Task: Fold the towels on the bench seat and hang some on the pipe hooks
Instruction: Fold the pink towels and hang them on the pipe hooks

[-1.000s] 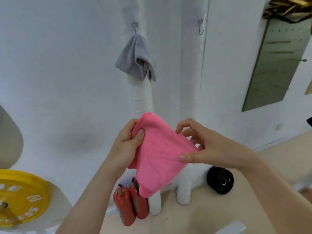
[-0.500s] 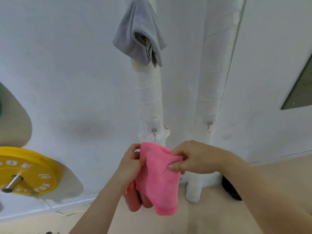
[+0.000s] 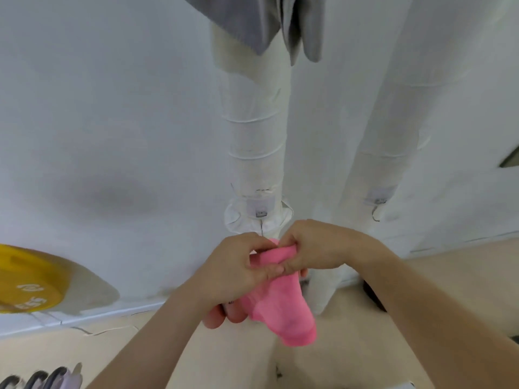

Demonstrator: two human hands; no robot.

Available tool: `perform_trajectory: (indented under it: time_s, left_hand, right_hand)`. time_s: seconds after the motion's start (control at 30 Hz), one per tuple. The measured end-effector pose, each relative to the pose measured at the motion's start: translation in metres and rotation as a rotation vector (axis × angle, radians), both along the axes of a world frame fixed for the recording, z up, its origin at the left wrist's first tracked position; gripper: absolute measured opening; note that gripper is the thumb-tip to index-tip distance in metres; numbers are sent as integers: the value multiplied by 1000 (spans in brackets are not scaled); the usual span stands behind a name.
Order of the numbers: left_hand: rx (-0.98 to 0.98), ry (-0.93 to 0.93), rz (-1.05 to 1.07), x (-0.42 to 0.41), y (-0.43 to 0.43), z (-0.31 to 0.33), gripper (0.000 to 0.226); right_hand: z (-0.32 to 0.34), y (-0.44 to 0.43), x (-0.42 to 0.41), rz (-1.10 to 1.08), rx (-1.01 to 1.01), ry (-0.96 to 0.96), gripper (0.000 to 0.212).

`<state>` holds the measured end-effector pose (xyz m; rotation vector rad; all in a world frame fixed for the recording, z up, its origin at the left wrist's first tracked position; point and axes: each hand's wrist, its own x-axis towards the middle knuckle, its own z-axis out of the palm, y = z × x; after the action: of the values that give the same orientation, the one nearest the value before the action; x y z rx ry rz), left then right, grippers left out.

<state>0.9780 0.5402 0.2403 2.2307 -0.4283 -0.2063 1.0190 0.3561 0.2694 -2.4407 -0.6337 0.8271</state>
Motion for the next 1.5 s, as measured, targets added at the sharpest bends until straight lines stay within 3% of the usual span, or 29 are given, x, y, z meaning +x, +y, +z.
perform_trajectory:
  time_s: [0.1,0.2,0.37,0.5,0.6,0.7,0.87,0.97,1.07,1.13,1.5]
  left_hand:
    - [-5,-3,28,26,12,-20,2]
    - [5,30,32,51,25,-44,9]
    - [1,-81,161,85,31,-73,19]
    - [126,-233,201,102,32,-104,16]
    - [235,-289,261,107,34,-126,12]
    - [225,-337,303,107,29,-136,15]
    - [196,-276,393,92,13,-149,21]
    - [108,-181,502,85,9,-147,18]
    - [-298,171,465,82,-3,-131,24]
    - [-397,214,475,76,-14,-128,25]
    - [-260,245,319,75,-9,-122,40]
  right_hand:
    - [-15,0,24,-36,83,159,13]
    - [-30,-6,45,-122,138,254,12]
    - [-66,-4,77,-372,177,118,20]
    - [-113,11,85,-667,210,-44,16]
    - [-140,23,80,-1010,481,70,11]
    - [-154,33,76,-1286,733,247,11]
    - [-158,54,66,-1485,851,224,31]
    - [-157,60,61,-1377,672,-6,24]
    - [-151,63,51,-1197,556,-98,13]
    - [-152,65,45,-1137,542,-132,16]
    - [-144,55,40,-763,224,-193,26]
